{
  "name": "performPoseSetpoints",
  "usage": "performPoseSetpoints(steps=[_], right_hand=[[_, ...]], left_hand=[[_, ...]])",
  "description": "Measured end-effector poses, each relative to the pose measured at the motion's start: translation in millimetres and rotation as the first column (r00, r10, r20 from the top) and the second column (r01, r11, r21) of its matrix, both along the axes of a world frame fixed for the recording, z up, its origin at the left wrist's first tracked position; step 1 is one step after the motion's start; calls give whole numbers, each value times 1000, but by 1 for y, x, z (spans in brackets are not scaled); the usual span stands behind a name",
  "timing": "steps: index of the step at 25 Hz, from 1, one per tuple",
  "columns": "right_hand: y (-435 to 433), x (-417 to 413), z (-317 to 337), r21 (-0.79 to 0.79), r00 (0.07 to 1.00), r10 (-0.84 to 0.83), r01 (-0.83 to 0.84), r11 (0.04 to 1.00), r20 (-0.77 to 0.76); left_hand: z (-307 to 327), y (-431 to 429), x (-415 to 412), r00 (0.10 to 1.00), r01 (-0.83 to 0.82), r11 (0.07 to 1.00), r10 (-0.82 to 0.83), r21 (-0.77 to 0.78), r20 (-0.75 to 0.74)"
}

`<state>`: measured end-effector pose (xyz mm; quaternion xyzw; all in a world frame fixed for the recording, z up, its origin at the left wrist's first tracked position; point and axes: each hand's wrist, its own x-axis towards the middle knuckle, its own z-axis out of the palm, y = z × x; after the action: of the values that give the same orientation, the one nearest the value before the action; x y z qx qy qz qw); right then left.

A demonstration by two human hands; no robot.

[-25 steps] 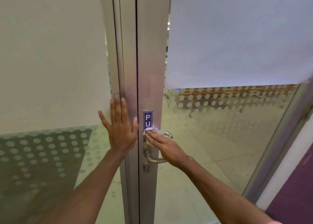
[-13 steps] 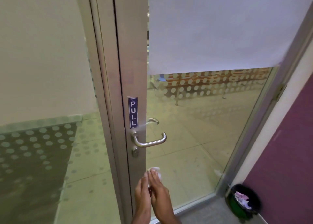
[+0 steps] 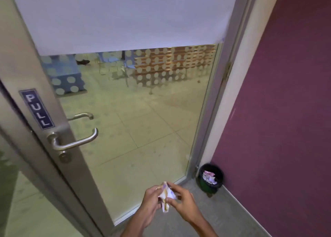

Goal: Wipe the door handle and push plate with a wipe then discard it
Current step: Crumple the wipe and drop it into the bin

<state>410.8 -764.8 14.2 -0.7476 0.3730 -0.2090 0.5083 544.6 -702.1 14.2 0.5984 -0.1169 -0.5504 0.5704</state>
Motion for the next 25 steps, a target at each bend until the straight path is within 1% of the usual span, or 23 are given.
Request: performPoseSetpoints(steps=[2, 3, 5, 8, 10, 12, 14, 16, 18, 19, 21, 23, 25], right_hand=[[-24, -36, -4, 14, 998, -54, 55, 998, -40], [-34, -52, -8, 10, 994, -91, 92, 996, -54], [-51, -85, -12, 3, 979, -187, 188, 982, -82], [-77, -122, -19, 27, 925, -364, 369, 929, -105], [-100, -140, -22, 49, 875, -469, 477, 878, -119], [-122, -150, -22, 47, 846, -522, 529, 848, -109], [-147, -155, -22, 43, 833, -543, 550, 834, -105], [-175, -155, -23, 3, 820, -556, 561, 828, -135], [-208, -150, -24, -78, 816, -552, 547, 833, -173], [-228, -144, -26, -128, 830, -519, 503, 855, -203], [-262, -131, -31, -206, 872, -374, 321, 924, -316], [-294, -120, -40, -238, 867, -284, 199, 951, -409], [-322, -112, -43, -153, 854, -289, 246, 957, -432]], left_hand=[[0, -30, -35, 999, 45, 999, -46, 24, 25], [-1, -43, -50, 996, 47, 998, -49, 41, 69], [-7, -71, -83, 969, 63, 995, -79, 75, 235], [-11, -103, -117, 870, 192, 980, -191, 45, 455], [-16, -127, -134, 786, 329, 944, -292, 31, 545], [-20, -152, -146, 734, 459, 886, -424, 73, 531], [-26, -183, -155, 731, 514, 853, -493, 95, 472], [-31, -216, -160, 763, 489, 866, -482, 102, 430], [-33, -253, -160, 812, 424, 900, -428, 101, 398], [-37, -275, -158, 837, 377, 919, -391, 113, 384], [-39, -313, -153, 862, 299, 940, -340, 166, 375], [-43, -348, -149, 840, 331, 916, -396, 227, 370], [-48, -378, -144, 804, 410, 876, -478, 252, 353]])
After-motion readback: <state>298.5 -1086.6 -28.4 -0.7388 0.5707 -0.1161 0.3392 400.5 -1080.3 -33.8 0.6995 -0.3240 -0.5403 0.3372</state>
